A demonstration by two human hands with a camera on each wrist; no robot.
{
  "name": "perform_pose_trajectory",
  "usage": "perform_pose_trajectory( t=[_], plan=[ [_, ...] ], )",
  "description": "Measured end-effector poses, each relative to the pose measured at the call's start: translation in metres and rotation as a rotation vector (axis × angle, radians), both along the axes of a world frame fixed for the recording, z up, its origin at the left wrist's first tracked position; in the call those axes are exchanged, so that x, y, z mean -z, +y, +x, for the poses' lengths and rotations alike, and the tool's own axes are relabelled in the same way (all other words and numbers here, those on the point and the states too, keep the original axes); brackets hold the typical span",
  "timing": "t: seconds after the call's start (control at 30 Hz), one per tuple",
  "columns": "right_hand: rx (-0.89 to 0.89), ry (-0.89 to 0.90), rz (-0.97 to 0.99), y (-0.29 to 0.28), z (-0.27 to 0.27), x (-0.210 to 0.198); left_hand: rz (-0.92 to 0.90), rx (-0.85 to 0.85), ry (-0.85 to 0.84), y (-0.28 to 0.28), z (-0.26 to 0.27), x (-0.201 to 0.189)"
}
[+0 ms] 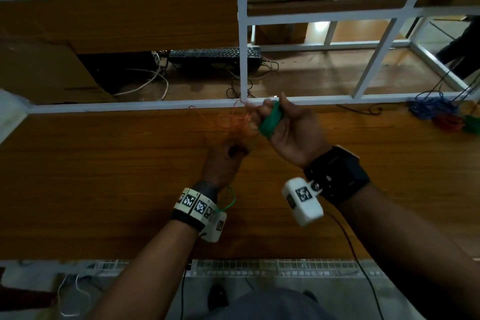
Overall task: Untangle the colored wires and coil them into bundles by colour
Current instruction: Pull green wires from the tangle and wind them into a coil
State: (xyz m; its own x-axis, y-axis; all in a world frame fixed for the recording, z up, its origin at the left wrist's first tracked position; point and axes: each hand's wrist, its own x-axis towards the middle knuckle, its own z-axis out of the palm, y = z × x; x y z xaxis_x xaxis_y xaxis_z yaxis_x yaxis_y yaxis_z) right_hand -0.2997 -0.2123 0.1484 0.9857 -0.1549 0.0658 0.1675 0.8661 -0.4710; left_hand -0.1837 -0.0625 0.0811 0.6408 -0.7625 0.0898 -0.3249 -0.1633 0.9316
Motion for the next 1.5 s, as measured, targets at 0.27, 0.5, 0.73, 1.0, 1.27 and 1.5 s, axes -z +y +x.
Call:
perform_pose_trajectory(
  t=[0.27,0.5,0.73,1.0,1.27,1.5],
  plan=[
    [0.293,0.47,-1.999,-0.012,0.002,0.056,0.059,0.23,0.425,0.01,-0.003,0.005],
    [-0.03,0.258,-2.282,-0.026,-0.012,0.071,-0.047,0.367,0.977,0.037,0.001,0.013],
    [0.04,0.205,-2.354,-0.043,-0.022,0.062,-0.017,0.112,1.121,0.044,-0.002,0.012],
    [-0.024,0.452,-2.482,-0.081,-0.055,0.07,0.27,-0.113,0.368,0.068,0.026,0.003],
    [-0.374,0.73,-2.245,-0.078,-0.068,0.062,0.261,-0.232,-0.073,0.059,0.064,-0.017],
    [-0.772,0.489,-1.307,0.007,-0.085,0.016,0.173,-0.315,-0.08,0.035,0.1,-0.024]
  ],
)
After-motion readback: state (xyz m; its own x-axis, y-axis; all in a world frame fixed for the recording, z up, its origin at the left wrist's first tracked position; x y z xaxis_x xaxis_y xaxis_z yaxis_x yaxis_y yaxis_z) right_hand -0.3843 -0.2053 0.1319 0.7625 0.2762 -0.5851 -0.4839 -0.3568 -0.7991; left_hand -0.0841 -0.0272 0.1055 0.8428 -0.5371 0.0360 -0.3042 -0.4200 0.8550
